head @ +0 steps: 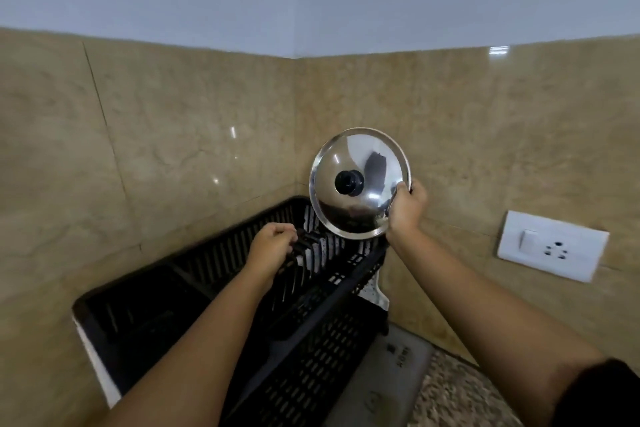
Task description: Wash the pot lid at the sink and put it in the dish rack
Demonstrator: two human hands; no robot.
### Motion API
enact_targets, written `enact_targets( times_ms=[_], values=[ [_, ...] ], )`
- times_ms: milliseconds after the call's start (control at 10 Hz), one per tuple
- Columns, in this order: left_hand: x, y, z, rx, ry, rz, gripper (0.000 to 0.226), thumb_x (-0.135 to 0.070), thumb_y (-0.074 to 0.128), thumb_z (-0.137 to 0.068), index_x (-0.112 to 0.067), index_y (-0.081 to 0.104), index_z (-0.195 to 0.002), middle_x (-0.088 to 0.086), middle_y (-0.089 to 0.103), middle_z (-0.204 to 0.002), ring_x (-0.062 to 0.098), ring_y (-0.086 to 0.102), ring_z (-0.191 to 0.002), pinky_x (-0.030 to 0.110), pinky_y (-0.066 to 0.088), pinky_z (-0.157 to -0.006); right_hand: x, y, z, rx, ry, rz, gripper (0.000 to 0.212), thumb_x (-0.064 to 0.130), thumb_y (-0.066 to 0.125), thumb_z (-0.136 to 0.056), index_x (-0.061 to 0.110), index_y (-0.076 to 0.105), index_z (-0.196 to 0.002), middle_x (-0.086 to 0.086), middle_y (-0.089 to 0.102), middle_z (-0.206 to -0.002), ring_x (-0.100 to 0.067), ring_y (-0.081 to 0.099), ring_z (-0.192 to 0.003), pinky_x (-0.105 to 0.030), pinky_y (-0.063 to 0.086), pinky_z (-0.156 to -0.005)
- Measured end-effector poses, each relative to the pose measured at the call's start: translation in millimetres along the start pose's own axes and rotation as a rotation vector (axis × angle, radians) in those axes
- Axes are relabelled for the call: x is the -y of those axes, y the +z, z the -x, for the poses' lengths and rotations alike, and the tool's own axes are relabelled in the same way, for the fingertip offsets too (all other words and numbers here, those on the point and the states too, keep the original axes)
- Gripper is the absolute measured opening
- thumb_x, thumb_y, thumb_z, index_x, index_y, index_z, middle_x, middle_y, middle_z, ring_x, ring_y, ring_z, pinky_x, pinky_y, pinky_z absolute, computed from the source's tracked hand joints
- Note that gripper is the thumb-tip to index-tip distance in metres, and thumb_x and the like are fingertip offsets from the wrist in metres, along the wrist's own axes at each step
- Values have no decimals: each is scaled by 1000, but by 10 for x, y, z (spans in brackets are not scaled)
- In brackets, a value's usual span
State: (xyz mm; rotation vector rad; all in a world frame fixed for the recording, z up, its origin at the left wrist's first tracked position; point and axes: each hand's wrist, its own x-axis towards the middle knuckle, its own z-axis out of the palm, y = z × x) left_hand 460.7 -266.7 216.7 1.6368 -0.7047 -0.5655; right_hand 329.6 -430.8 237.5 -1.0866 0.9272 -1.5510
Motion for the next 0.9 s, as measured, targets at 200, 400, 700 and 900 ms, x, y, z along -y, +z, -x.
enact_targets(
  times_ms=[200, 400, 700, 900],
  values=[
    [-160, 83, 69, 48, 49, 41, 20, -17, 46, -95, -16, 58, -111, 0, 61, -103, 6, 51, -76, 19, 36, -58, -126, 53, -166, 3, -65, 66, 24, 4, 44, -90, 17, 53, -72, -2, 54, -70, -18, 50, -67, -32, 42, -64],
    [-88, 53, 35, 76, 60, 49, 16, -17, 46, -95, -17, 58, -107, -1, 61, -102, 8, 52, -81, 19, 37, -62, -429, 161, -156, 43, 28, 86, 29, 2, 41, -89, 17, 51, -66, -2, 45, -61, -16, 40, -56, -29, 32, -50],
    [-41, 78, 2, 97, 81, 36, 25, -19, 47, -95, -13, 60, -116, 0, 63, -113, 6, 54, -83, 18, 35, -61, -419, 127, -181, 126, 117, 99, 28, 5, 46, -94, 13, 52, -69, -6, 41, -56, -18, 36, -45, -31, 31, -46],
    [-43, 66, 13, 33, 166, 23, 22, -22, 52, -94, -16, 61, -113, 2, 63, -112, 16, 59, -100, 22, 42, -73, -259, -25, -82, 140, 142, 115, 15, 10, 52, -93, 8, 61, -82, -5, 56, -63, -19, 53, -55, -28, 47, -54]
  ],
)
